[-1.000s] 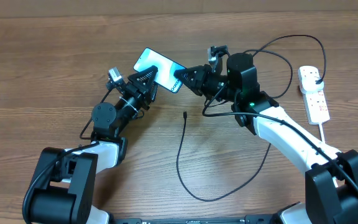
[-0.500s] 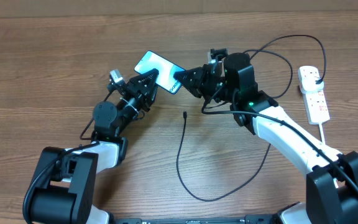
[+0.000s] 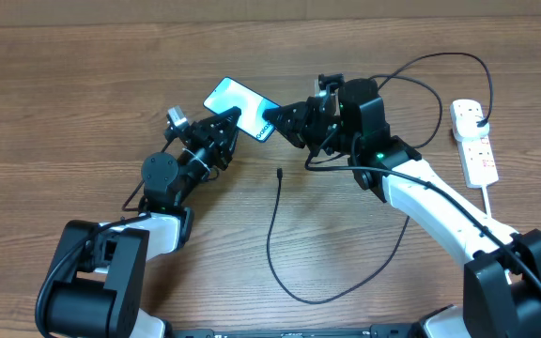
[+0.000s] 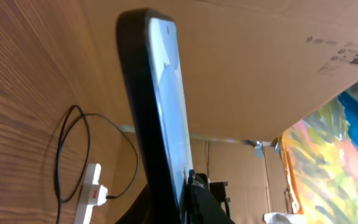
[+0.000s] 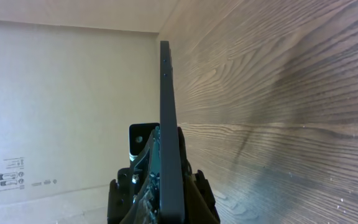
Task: Plug charger to phone and switch on socket
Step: 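Hand the phone from the right gripper to the left gripper, then release the phone with the right gripper and move it over the cable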
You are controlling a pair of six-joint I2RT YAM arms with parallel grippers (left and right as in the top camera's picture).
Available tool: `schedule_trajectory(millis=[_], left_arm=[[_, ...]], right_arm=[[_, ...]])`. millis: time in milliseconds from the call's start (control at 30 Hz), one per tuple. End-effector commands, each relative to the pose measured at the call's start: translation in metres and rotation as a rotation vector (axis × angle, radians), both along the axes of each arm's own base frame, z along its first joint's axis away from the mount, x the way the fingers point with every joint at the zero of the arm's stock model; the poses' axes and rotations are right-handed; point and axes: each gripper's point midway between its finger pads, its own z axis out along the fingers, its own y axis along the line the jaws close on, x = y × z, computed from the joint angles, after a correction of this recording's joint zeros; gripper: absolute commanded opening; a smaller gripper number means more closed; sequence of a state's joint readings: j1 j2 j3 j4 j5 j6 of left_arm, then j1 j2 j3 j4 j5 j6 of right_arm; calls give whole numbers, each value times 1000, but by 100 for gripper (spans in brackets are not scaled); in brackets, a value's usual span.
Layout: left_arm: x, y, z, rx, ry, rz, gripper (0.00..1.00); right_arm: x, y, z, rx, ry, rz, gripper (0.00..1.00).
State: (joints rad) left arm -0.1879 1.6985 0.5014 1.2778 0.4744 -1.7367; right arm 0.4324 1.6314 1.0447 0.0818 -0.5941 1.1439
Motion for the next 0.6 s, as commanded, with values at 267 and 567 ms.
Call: schedule_trajectory(millis=[267, 567], left_arm=[[2, 4, 15, -20, -28, -20, 4], [-7, 3, -37, 58, 177, -119, 4]], right_arm=[[-23, -12, -14, -119, -126, 185, 62], [-43, -99, -20, -439, -171, 132, 72]])
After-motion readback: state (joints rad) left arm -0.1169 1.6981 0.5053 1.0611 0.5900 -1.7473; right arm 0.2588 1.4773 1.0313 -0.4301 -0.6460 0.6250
